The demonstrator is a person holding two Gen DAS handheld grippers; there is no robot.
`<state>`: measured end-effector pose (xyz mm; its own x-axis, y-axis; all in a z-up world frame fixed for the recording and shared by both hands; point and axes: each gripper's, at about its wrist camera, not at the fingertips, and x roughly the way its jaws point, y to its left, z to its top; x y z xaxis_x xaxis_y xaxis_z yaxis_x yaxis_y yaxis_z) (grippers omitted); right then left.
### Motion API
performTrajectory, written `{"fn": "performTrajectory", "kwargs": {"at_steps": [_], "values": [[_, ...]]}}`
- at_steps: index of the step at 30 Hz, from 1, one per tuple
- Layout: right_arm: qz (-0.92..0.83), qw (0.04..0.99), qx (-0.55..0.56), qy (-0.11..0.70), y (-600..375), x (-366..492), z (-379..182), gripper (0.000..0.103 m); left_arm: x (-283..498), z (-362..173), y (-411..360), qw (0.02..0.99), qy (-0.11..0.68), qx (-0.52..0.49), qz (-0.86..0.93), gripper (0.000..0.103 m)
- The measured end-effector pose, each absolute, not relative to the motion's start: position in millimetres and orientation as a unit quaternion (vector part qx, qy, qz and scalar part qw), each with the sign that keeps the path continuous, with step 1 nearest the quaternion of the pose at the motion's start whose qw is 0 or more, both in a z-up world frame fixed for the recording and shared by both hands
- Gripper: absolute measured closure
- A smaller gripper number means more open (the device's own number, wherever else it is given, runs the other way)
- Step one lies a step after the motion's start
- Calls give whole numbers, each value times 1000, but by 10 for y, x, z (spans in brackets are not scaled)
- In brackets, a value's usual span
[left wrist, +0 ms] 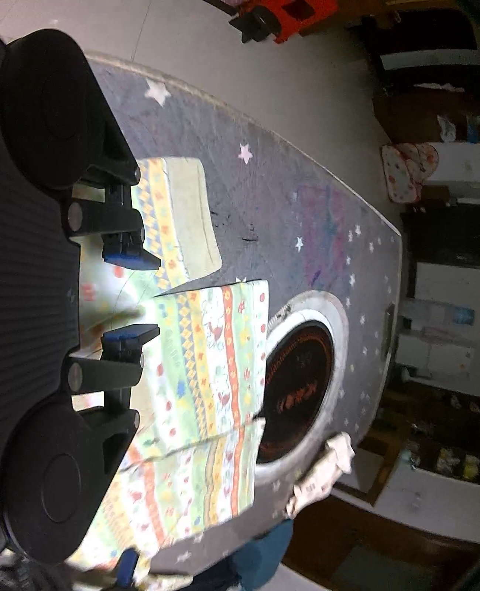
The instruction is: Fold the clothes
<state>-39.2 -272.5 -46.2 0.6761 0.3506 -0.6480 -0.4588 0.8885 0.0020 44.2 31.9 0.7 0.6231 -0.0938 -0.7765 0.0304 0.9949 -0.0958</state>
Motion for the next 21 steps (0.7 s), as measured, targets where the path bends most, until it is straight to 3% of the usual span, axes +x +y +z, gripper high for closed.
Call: {"fn": "performTrajectory", "kwargs": {"at_steps": [5,6,8,9,10,21], "values": [[222,912,-80,336,-2730,-390,-466,0,587,-188,261,901,434,-3,-16,64],[222,912,-79,336,-2729,-389,-467,0,569,-196,246,902,431,9,-20,67],[222,912,-79,336,-2731,-386,-470,0,529,-190,279,903,428,8,-33,84],[222,912,-79,336,-2734,-385,-471,0,509,-181,323,902,430,-4,-35,99],[222,912,-79,336,-2739,-380,-473,0,490,-170,374,901,432,-17,-36,101],[222,912,-79,335,-2751,-368,-484,0,-369,353,1137,931,353,-87,17,102]]}}
